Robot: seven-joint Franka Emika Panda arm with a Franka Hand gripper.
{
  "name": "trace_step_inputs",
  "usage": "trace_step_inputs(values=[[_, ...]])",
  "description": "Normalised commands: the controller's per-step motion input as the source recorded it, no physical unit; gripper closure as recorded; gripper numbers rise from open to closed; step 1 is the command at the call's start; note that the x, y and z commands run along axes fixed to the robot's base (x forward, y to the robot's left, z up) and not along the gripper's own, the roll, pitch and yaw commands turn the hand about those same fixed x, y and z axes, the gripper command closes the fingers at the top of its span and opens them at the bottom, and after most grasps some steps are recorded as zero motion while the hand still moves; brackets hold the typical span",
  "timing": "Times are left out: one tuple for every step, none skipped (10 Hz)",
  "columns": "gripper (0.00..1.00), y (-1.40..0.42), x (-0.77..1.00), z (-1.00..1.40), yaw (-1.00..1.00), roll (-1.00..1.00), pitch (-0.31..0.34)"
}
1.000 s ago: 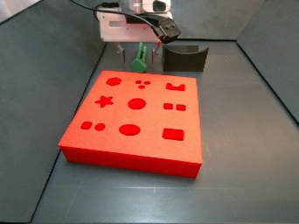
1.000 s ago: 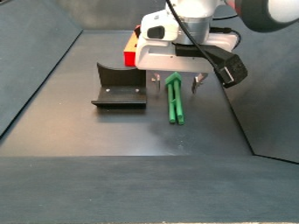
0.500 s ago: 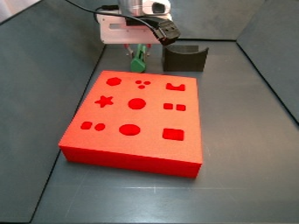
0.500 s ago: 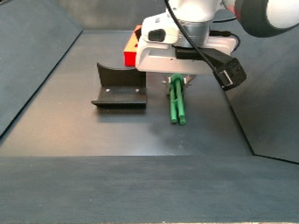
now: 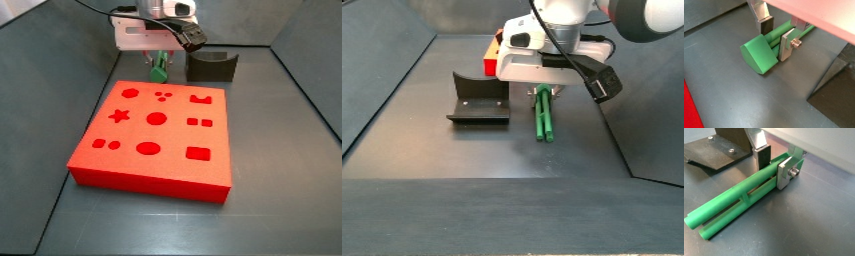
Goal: Pick up the 3 prong object. Move up. Place the 3 prong object on the fixture. Regrasp the 3 prong object. Move to above the board. Insert the 3 prong object.
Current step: Pick up the 3 prong object.
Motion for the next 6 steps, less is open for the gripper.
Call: trace_step_inputs(values=[[1.0,0.0,0.0,0.0,0.0,0.0,0.0],[1.0,0.0,0.0,0.0,0.0,0.0,0.0],[1.0,0.0,0.0,0.0,0.0,0.0,0.0],[1.0,0.0,0.0,0.0,0.0,0.0,0.0],[1.0,0.0,0.0,0.0,0.0,0.0,0.0],[1.0,0.0,0.0,0.0,0.0,0.0,0.0]])
